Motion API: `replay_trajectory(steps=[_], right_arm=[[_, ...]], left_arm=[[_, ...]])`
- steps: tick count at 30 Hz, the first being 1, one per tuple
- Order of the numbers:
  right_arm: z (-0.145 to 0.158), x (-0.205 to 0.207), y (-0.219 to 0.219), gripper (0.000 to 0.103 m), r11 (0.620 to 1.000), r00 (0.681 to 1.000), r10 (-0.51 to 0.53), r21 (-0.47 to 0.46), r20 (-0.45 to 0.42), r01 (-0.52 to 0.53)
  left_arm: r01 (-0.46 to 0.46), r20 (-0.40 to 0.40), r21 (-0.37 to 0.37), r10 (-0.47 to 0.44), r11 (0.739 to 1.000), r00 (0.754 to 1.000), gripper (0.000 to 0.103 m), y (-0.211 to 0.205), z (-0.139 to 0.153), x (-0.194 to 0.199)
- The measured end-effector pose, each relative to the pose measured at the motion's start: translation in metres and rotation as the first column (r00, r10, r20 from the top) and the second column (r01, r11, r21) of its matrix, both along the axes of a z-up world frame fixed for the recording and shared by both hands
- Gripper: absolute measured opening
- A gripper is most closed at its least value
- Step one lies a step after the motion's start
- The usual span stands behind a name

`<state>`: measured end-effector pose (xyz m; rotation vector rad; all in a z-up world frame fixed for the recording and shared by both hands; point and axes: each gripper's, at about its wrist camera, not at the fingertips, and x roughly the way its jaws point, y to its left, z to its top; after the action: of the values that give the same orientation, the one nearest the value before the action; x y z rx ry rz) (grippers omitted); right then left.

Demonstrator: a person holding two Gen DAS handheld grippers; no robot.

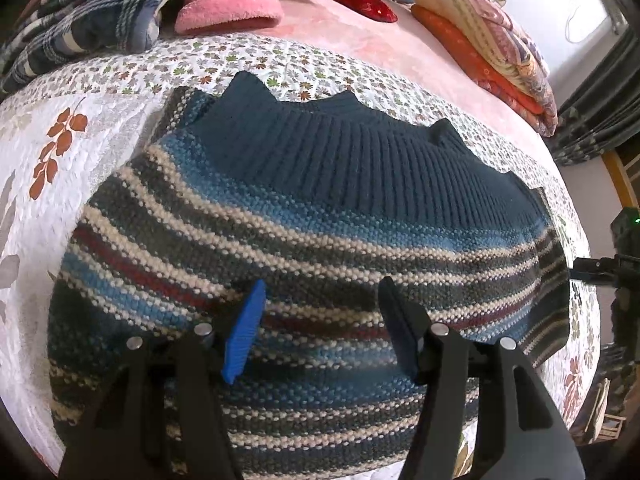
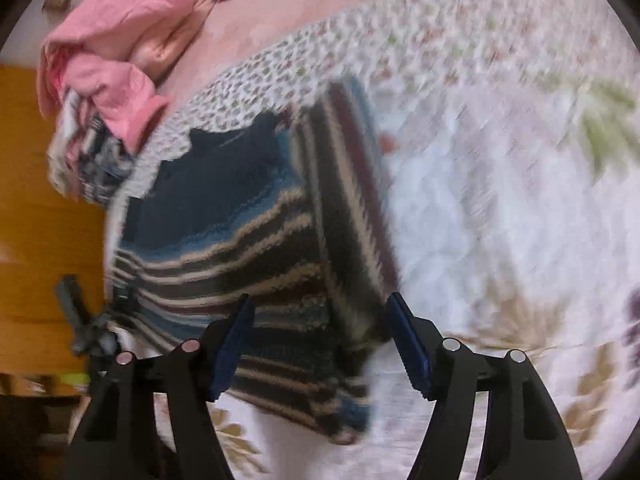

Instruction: Fold small clothes

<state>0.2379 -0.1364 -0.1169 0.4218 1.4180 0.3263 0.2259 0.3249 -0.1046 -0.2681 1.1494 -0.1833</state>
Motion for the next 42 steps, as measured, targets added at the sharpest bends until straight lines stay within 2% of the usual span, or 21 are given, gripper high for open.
replay_trajectory(steps=[3,4,5,8,10,14,18,19,21,22,26,33,42], right_arm=[[0.012,0.000,-0.013,0.076,0.999,1.000,0.003,0.036,0.022,-0.004],[0.014,0.000,-0.020,0.082,0.999,0.999,-0.015,0.040,0.039,0.013],[0.011,0.000,-0.025,0.084,0.998,0.998,-0.035,0.047,0.049,0.033],[-0.009,0.001,-0.031,0.084,0.995,0.998,-0.062,0.077,0.010,0.061],[-0.022,0.002,-0.025,0.084,0.998,0.999,-0.044,0.053,-0.007,0.044],[-0.040,0.006,-0.010,0.084,0.998,1.000,-0.014,0.069,-0.002,0.014],[-0.044,0.007,0.006,0.086,0.999,0.999,0.032,0.006,0.030,-0.032],[-0.041,0.006,0.009,0.082,0.999,0.998,0.045,-0.008,0.049,-0.045],[-0.038,0.005,0.012,0.062,0.998,0.995,0.061,0.005,0.080,-0.061],[-0.037,0.005,0.018,0.048,0.997,0.994,0.071,0.030,0.089,-0.074],[-0.026,0.000,0.031,0.031,0.994,0.984,0.113,-0.023,0.135,-0.111],[0.000,-0.003,0.039,0.026,0.995,0.985,0.097,0.004,0.144,-0.098],[0.053,-0.003,0.096,0.025,0.987,0.971,0.157,-0.011,0.180,-0.158]], left_arm=[[0.000,0.001,0.003,0.000,1.000,1.000,0.059,-0.002,-0.001,0.001],[0.000,0.001,0.000,0.000,1.000,1.000,0.060,-0.003,-0.001,0.001],[0.000,0.001,-0.001,0.000,1.000,1.000,0.060,-0.004,-0.001,0.002],[0.007,0.002,0.002,-0.007,1.000,1.000,0.060,-0.008,0.000,0.003],[0.015,0.005,-0.001,-0.015,1.000,1.000,0.061,-0.011,0.000,0.003],[0.035,0.011,0.006,-0.035,0.999,0.999,0.062,-0.017,0.000,0.004],[0.045,0.012,0.008,-0.045,0.999,0.999,0.063,-0.016,-0.002,0.005],[0.045,0.012,0.007,-0.045,0.999,0.999,0.063,-0.016,-0.002,0.005],[0.039,0.010,0.002,-0.039,0.999,0.999,0.063,-0.015,-0.003,0.006],[0.036,0.010,-0.001,-0.036,0.999,0.999,0.063,-0.015,-0.003,0.006],[0.025,0.005,-0.019,-0.025,1.000,1.000,0.063,-0.012,-0.003,0.008],[0.015,-0.003,-0.037,-0.015,0.999,1.000,0.063,-0.006,-0.001,0.005],[0.011,-0.013,-0.062,-0.012,0.998,1.000,0.063,0.000,0.000,0.003]])
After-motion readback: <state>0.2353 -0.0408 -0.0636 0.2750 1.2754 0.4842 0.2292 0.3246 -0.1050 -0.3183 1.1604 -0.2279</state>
